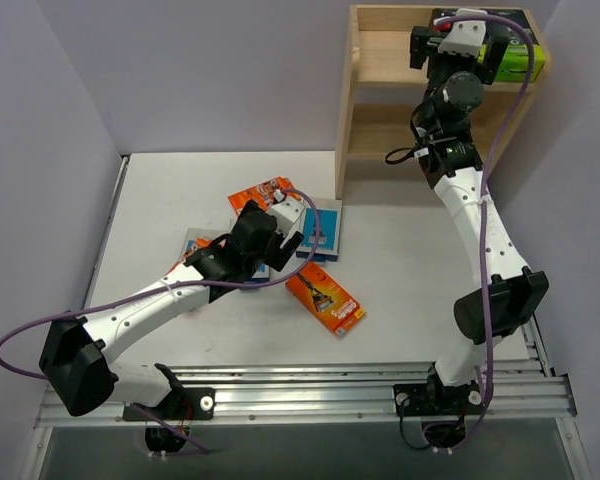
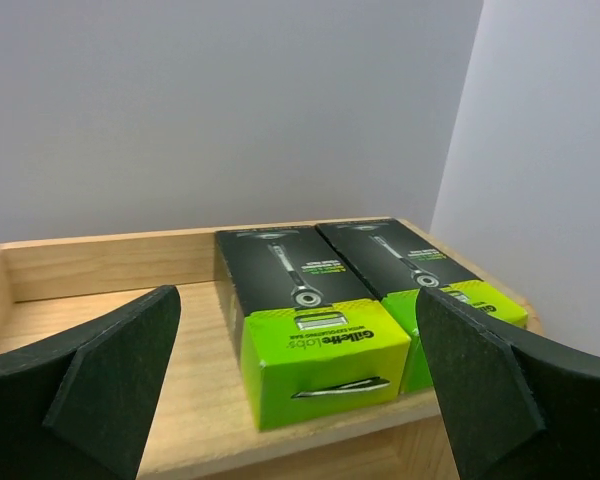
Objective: Place and organize the shaving razors onto the shelf
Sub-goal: Place the shaving razor onto shelf
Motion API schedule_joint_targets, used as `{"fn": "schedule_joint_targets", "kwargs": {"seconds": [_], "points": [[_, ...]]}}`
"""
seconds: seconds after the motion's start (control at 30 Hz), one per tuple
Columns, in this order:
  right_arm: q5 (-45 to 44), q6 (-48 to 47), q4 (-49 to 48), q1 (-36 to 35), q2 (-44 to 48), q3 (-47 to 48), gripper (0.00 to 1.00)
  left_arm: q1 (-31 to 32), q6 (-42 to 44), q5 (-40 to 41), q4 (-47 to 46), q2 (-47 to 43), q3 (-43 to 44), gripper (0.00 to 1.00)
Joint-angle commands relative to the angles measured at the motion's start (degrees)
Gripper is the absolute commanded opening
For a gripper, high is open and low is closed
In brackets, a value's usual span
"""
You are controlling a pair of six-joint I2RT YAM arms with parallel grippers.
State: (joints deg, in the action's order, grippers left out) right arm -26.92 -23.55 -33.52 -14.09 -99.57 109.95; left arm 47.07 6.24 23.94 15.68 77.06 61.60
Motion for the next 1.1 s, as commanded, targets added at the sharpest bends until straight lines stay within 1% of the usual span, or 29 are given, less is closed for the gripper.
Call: {"fn": "schedule_joint_targets", "kwargs": {"seconds": [0.0, 0.13, 0.17, 0.23, 0.27, 0.3, 0.37, 0.4, 0.47, 0.5, 0.6, 0.63, 0.73, 0.87, 0.9, 1.07], "points": [[3.79, 3.59, -1.21, -1.82, 6.31, -3.06, 1.0, -0.31, 0.09, 1.63, -0.91, -0.59, 2.47, 0.94], [6.35, 8.25, 3.62, -4.71, 13.68, -9.31, 1.0, -0.49, 1.14, 4.7, -3.28, -2.96, 0.98, 0.94], [6.52, 9.13, 6.25, -5.16, 14.66, -10.97, 0.99, -0.57, 1.4, 5.14, -3.81, -4.18, 0.54, 0.94], [6.44, 13.08, 10.03, -5.77, 16.76, -11.43, 0.93, -0.93, 1.67, 5.93, -4.78, -5.68, -0.34, 0.94], [6.35, 14.57, 13.88, -5.86, 17.21, -11.25, 0.89, -1.01, 2.11, 6.2, -5.04, -6.12, -0.52, 0.94], [6.0, 17.72, 15.31, -6.04, 17.56, -11.25, 0.79, -1.28, 2.28, 6.55, -5.22, -6.48, -0.61, 0.94], [5.12, 20.03, 17.42, -6.04, 18.18, -11.6, 0.66, -1.71, 2.64, 7.25, -5.31, -7.44, -0.61, 0.94], [4.86, 20.82, 17.69, -6.04, 18.27, -11.69, 0.53, -1.98, 2.81, 7.52, -5.31, -7.8, -0.61, 0.94], [3.46, 22.84, 18.57, -5.95, 17.4, -11.08, 0.41, -2.86, 2.81, 7.7, -5.22, -9.02, -0.69, 0.94], [2.84, 23.2, 19.01, -6.04, 16.78, -9.25, 0.33, -3.03, 2.81, 7.7, -5.22, -9.55, -0.7, 0.94], [1.52, 24.77, 22.26, -6.04, 12.22, -4.41, 0.27, -3.56, 2.72, 7.61, -5.57, -11.75, -1.13, 0.94], [1.52, 25.22, 22.96, -5.95, 9.77, -1.26, 0.26, -3.65, 2.72, 7.61, -5.75, -12.28, -1.31, 0.94], [1.34, 26.01, 23.67, -6.04, 5.55, 3.32, 0.23, -3.65, 2.46, 6.73, -5.93, -13.42, -1.57, 0.94], [-0.68, 26.19, 23.15, -6.22, 0.88, 8.43, 0.22, -3.65, 1.23, 5.06, -5.31, -13.51, -1.22, 0.94], [-0.77, 26.01, 23.15, -6.13, 0.0, 9.39, 0.25, -3.65, 0.97, 4.71, -5.14, -13.51, -1.05, 0.94], [-3.58, 24.7, 23.85, -6.13, -6.86, 16.94, 0.27, -3.56, -0.44, 2.69, -4.61, -13.86, -0.78, 0.94]]}}
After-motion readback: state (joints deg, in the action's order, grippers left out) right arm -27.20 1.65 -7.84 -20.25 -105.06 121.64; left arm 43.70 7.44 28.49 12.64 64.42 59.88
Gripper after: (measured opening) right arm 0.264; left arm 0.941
